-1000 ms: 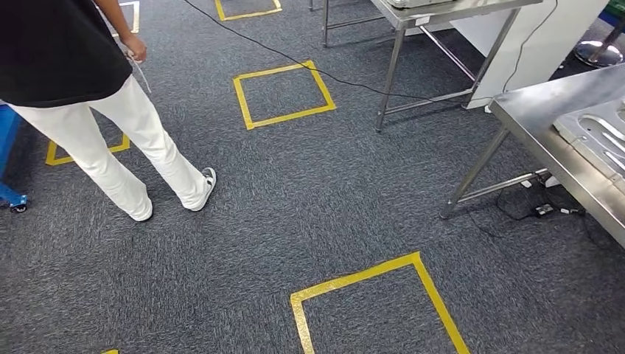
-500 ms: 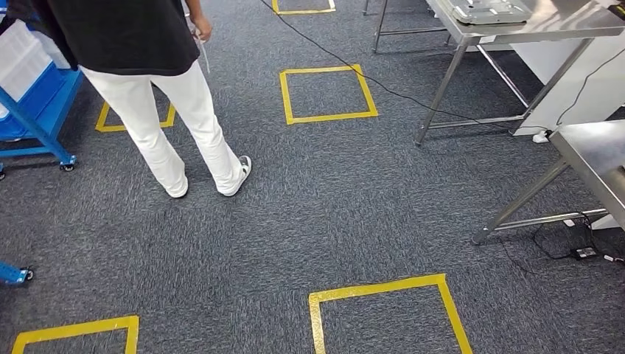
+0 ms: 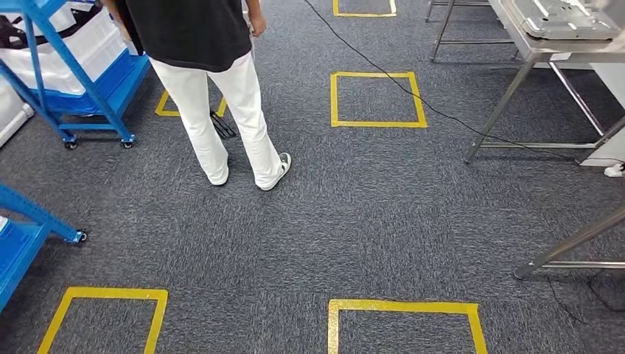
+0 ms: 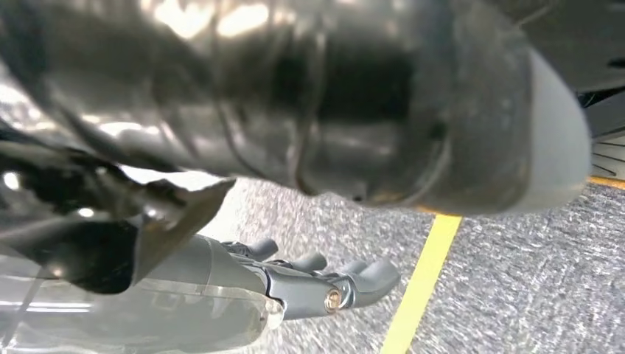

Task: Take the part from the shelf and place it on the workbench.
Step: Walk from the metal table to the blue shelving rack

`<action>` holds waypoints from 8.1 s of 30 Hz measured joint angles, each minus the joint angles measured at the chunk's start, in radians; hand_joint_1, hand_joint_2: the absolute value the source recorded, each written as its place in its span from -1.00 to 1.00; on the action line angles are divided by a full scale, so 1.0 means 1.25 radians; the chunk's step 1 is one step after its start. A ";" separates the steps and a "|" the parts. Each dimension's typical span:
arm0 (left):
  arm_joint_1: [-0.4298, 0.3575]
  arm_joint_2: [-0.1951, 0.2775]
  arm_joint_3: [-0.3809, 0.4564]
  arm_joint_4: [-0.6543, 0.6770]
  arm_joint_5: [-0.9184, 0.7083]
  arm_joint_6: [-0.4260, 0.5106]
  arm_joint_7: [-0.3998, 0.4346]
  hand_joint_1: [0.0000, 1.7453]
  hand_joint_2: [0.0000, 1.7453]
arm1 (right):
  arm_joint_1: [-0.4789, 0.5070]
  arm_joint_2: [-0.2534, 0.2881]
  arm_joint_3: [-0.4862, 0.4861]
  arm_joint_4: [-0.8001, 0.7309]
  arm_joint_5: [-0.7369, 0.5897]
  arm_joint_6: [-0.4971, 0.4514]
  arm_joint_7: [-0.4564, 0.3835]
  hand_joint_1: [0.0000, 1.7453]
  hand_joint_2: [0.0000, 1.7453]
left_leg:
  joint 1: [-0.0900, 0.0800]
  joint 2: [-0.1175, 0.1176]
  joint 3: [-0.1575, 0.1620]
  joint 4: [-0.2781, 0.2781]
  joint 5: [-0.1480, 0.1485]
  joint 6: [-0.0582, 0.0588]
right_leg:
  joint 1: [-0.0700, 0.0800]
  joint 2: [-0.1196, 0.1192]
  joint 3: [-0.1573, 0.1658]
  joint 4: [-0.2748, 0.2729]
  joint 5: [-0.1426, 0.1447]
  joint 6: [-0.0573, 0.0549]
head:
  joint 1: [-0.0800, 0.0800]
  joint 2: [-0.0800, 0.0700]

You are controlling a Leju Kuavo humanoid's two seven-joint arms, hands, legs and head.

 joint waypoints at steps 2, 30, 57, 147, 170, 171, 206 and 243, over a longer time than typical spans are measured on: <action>-0.002 0.000 -0.001 0.002 0.000 0.000 0.000 -1.00 -1.00 | 0.002 0.001 -0.003 -0.002 0.000 0.000 0.000 -1.00 -1.00 | 0.002 0.020 -0.048 0.101 -0.045 -0.006 | 0.004 -0.026 -0.001 0.000 -0.002 -0.003 | 0.000 0.000; -0.007 0.005 -0.018 0.011 0.003 0.007 0.003 -1.00 -1.00 | -0.004 0.008 -0.028 -0.019 0.022 0.016 -0.010 -1.00 -1.00 | 0.000 -0.013 0.023 -0.028 0.010 -0.005 | 0.000 0.004 -0.005 0.008 -0.001 0.002 | 0.000 0.000; -0.007 0.005 -0.019 0.017 0.017 0.011 0.003 -1.00 -1.00 | -0.004 0.010 -0.043 -0.020 0.037 0.025 -0.014 -1.00 -1.00 | 0.000 -0.073 0.057 -0.105 0.065 0.011 | -0.002 0.036 -0.009 0.018 -0.002 0.020 | 0.000 0.000; -0.015 0.013 -0.057 0.037 0.086 0.019 -0.014 -1.00 -1.00 | -0.037 -0.022 -0.140 0.023 0.156 0.013 -0.094 -1.00 -1.00 | -0.008 -0.050 0.019 -0.078 0.087 0.040 | -0.007 0.033 -0.029 0.086 -0.022 0.040 | 0.000 0.000; -0.013 0.018 -0.059 0.038 0.097 0.007 -0.017 -1.00 -1.00 | -0.047 -0.029 -0.150 0.042 0.138 0.005 -0.095 -1.00 -1.00 | 0.004 0.028 0.080 -0.107 0.049 0.040 | -0.014 -0.017 -0.006 0.121 -0.049 0.056 | -0.002 0.000; -0.014 0.018 -0.059 0.038 0.098 0.007 -0.016 -1.00 -1.00 | -0.047 -0.030 -0.150 0.042 0.139 0.005 -0.095 -1.00 -1.00 | 0.003 0.028 0.088 -0.107 0.042 0.043 | -0.013 -0.015 -0.046 0.172 -0.067 0.057 | -0.001 0.000; -0.012 0.024 -0.079 0.048 0.123 0.032 0.003 -1.00 -1.00 | -0.066 -0.054 -0.189 0.104 0.154 -0.032 -0.113 -1.00 -1.00 | -0.001 0.018 0.029 -0.081 0.074 0.045 | -0.008 -0.003 -0.074 0.193 -0.080 0.052 | 0.001 0.000; -0.013 0.019 -0.097 0.051 0.144 0.034 0.000 -1.00 -1.00 | -0.079 -0.091 -0.196 0.185 0.168 -0.061 -0.115 -1.00 -1.00 | -0.004 0.023 0.105 -0.090 0.021 0.019 | 0.008 -0.008 -0.053 0.029 0.028 0.020 | 0.000 0.000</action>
